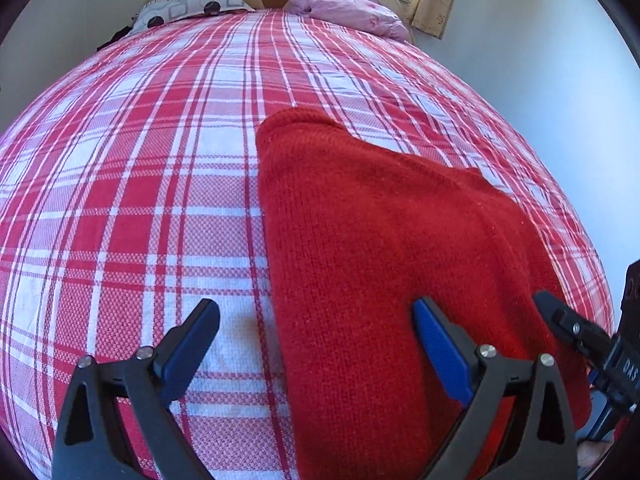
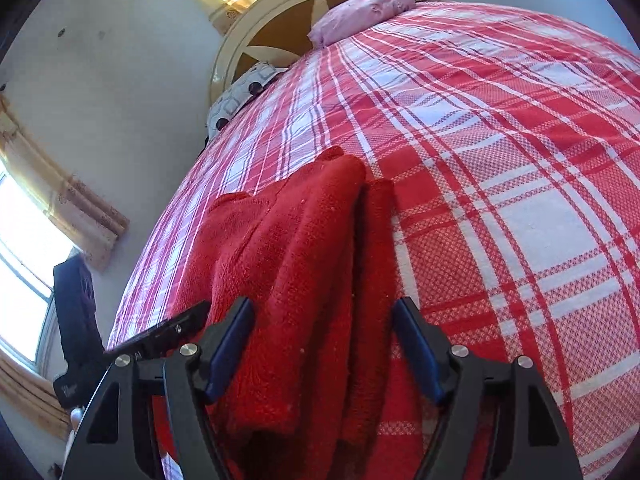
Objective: Fold small clothes
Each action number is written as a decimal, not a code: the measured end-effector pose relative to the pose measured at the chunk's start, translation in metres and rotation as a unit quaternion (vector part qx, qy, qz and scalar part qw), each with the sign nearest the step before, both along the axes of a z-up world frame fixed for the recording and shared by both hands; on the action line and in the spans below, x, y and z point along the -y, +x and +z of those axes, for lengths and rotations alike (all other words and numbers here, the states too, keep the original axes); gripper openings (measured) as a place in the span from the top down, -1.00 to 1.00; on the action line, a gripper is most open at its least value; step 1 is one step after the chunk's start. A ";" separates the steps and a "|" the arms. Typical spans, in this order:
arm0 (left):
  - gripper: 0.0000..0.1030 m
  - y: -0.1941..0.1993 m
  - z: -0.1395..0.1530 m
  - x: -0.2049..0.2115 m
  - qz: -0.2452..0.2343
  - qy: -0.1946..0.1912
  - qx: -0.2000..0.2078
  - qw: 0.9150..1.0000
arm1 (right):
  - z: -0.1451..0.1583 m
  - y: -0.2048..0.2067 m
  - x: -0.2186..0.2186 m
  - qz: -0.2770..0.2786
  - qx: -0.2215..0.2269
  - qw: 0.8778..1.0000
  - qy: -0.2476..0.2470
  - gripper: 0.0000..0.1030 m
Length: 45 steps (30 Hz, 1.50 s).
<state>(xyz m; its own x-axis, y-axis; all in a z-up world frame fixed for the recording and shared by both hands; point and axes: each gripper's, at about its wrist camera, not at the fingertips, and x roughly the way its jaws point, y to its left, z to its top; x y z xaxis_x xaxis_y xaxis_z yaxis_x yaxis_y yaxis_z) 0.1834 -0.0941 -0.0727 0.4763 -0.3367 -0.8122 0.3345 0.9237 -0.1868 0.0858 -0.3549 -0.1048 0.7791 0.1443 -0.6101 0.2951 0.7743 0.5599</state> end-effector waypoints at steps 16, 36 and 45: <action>-0.32 -0.012 0.003 0.016 -0.032 -0.001 0.042 0.999 | -0.011 0.007 -0.003 -0.004 0.001 1.000 -0.007 -0.04; -0.27 -0.011 0.004 0.005 -0.049 -0.017 0.022 0.998 | -0.005 -0.007 -0.013 -0.020 0.012 0.999 -0.044 -0.04; -0.47 -0.069 0.031 -0.052 -0.086 -0.009 0.074 0.994 | 0.026 -0.087 -0.039 -0.036 0.035 0.994 -0.101 -0.17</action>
